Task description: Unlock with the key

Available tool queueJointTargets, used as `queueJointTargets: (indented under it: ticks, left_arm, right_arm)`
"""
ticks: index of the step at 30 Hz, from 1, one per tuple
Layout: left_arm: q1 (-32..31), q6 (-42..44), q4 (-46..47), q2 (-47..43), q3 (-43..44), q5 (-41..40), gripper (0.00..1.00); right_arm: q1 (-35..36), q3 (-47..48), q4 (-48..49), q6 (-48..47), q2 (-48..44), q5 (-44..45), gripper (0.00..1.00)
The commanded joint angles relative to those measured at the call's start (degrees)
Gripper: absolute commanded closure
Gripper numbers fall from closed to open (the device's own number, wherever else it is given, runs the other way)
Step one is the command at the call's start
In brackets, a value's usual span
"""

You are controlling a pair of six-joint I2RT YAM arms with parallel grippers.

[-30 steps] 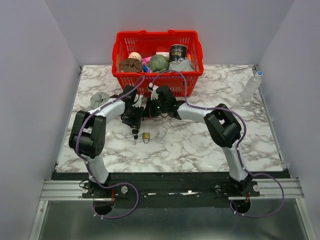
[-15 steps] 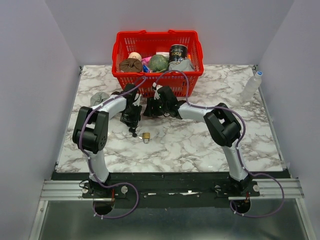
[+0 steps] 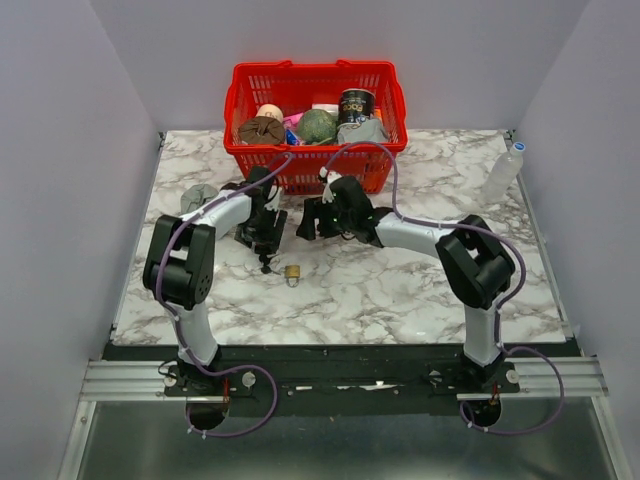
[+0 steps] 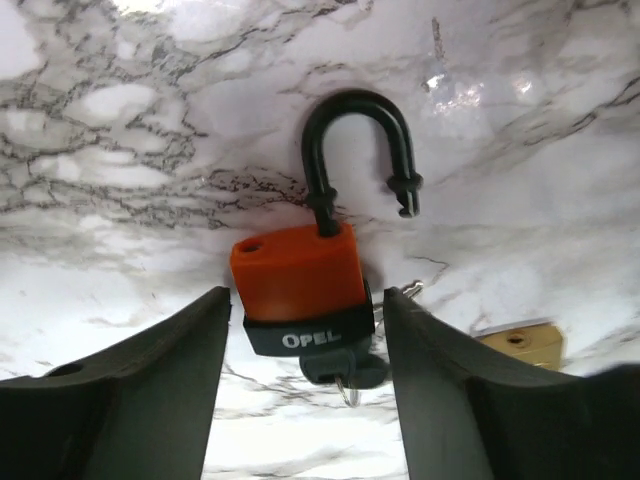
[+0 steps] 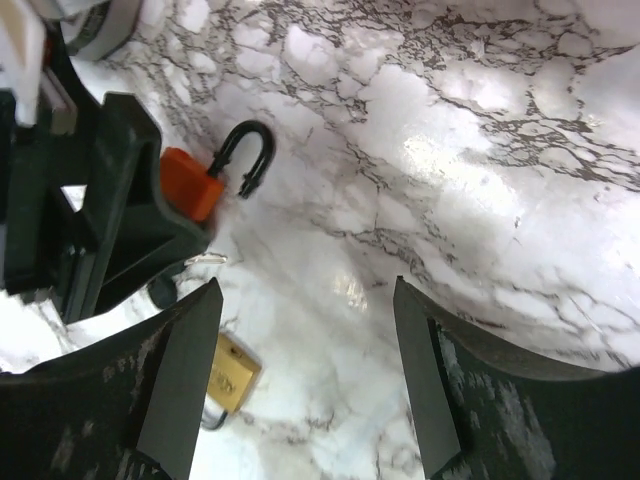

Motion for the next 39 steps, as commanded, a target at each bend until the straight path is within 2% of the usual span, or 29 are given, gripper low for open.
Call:
queueJointTargets:
  ticks: [1, 3, 6, 14, 19, 22, 24, 28, 30, 34, 39]
  left_arm:
    - [0.41, -0.15, 3.66, -6.25, -0.68, -0.22, 0.17]
    - [0.32, -0.07, 4.28, -8.18, -1.21, 0.3, 0.07]
    - [0.41, 0.11, 4.89, -10.2, -1.65, 0.66, 0.01]
    - [-0.47, 0.37, 7.79, -21.08, -5.77, 0.39, 0.01]
    - [-1.79, 0.72, 12.18, -29.88, -10.61, -0.66, 0.01]
    - [-1.88, 0.11, 15.17, -35.42, -12.63, -1.01, 0.01]
    - [-1.88, 0.02, 17.19, -39.28, -14.29, -0.4, 0.01]
    - [-1.88, -0.68, 20.27, -44.74, -17.2, 0.31, 0.01]
    - [-1.79, -2.17, 21.85, -47.72, -18.6, -0.74, 0.01]
    - [-1.7, -3.93, 23.97, -51.51, -20.45, -1.19, 0.01]
    - [-1.7, -4.55, 24.23, -53.1, -21.25, -1.36, 0.01]
  right_arm:
    - [-0.04, -4.04, 2.14, -2.03, -6.22, 2.21, 0.21]
    - [-0.04, -5.28, 2.14, -2.38, -7.9, 2.48, 0.21]
    - [0.05, -7.82, 2.06, -2.73, -11.06, 2.83, 0.2]
    - [-0.3, -15.65, -1.45, -4.58, -22.22, 5.99, 0.15]
    - [-4.42, -19.08, -4.18, -5.81, -30.3, 3.01, 0.15]
    - [-5.66, -19.26, -8.3, -8.7, -32.94, 6.15, 0.14]
    - [-8.01, -19.43, -11.38, -9.15, -33.66, 7.83, 0.11]
    - [-17.42, -21.1, -13.59, -8.01, -34.53, 4.07, 0.11]
    - [-20.23, -21.8, -14.64, -9.58, -34.54, 6.33, 0.11]
    - [-21.04, -19.97, -19.2, -13.36, -31.12, 13.63, 0.12]
    - [-20.69, -18.64, -22.38, -17.94, -26.54, 11.71, 0.25]
